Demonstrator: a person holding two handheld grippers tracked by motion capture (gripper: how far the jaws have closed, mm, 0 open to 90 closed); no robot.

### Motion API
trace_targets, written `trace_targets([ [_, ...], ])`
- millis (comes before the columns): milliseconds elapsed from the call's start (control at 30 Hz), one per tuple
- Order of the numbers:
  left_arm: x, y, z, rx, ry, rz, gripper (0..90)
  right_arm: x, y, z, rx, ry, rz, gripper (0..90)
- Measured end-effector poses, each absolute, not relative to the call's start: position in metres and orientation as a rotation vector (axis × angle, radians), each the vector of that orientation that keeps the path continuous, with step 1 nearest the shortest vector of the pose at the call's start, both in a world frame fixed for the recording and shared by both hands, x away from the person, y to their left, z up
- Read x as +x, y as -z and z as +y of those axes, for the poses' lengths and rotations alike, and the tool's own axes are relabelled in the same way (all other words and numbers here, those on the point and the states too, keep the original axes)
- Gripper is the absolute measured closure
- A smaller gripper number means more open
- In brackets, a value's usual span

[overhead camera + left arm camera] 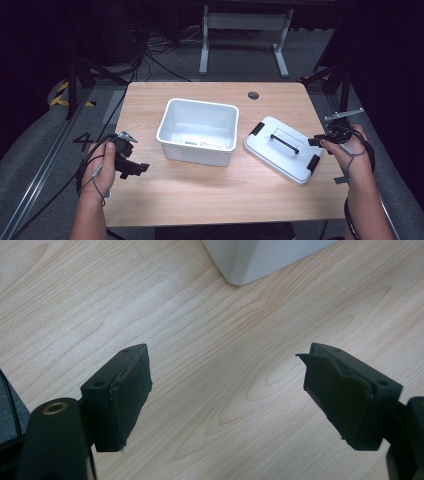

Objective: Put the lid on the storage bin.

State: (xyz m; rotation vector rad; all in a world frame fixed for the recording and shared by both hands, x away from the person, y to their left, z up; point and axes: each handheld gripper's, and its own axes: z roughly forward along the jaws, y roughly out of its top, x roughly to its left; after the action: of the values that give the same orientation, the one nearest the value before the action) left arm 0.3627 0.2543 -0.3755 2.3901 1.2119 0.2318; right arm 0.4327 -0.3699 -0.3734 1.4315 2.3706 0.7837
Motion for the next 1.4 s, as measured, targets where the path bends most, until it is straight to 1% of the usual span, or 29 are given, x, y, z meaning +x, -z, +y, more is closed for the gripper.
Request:
trace_targets([
  [167, 0.36, 0.374, 0.251, 2.39, -0.212, 1.185, 19.6, 0.432, 0.37, -0.363, 1.389, -0.866, 2.348, 58.2],
  [567, 0.357, 0.373, 0.249, 2.4, -0.208, 1.152, 19.6, 0.43, 0.363, -0.34, 1.25, -0.946, 2.396, 55.8],
  [800, 0.357, 0.371, 0.245, 2.423, -0.195, 1.122, 19.6, 0.426, 0.362, -0.326, 1.205, -0.956, 2.45, 51.2],
  [1033, 0.357, 0.371, 0.245, 2.43, -0.188, 1.114, 19.6, 0.429, 0.37, -0.315, 1.168, -0.987, 2.528, 51.0],
  [1200, 0.357, 0.372, 0.243, 2.439, -0.181, 1.109, 19.6, 0.434, 0.384, -0.302, 1.113, -0.933, 2.578, 46.9],
  [1400, 0.359, 0.376, 0.238, 2.464, -0.161, 1.094, 19.6, 0.442, 0.4, -0.298, 1.12, -0.872, 2.589, 46.5],
])
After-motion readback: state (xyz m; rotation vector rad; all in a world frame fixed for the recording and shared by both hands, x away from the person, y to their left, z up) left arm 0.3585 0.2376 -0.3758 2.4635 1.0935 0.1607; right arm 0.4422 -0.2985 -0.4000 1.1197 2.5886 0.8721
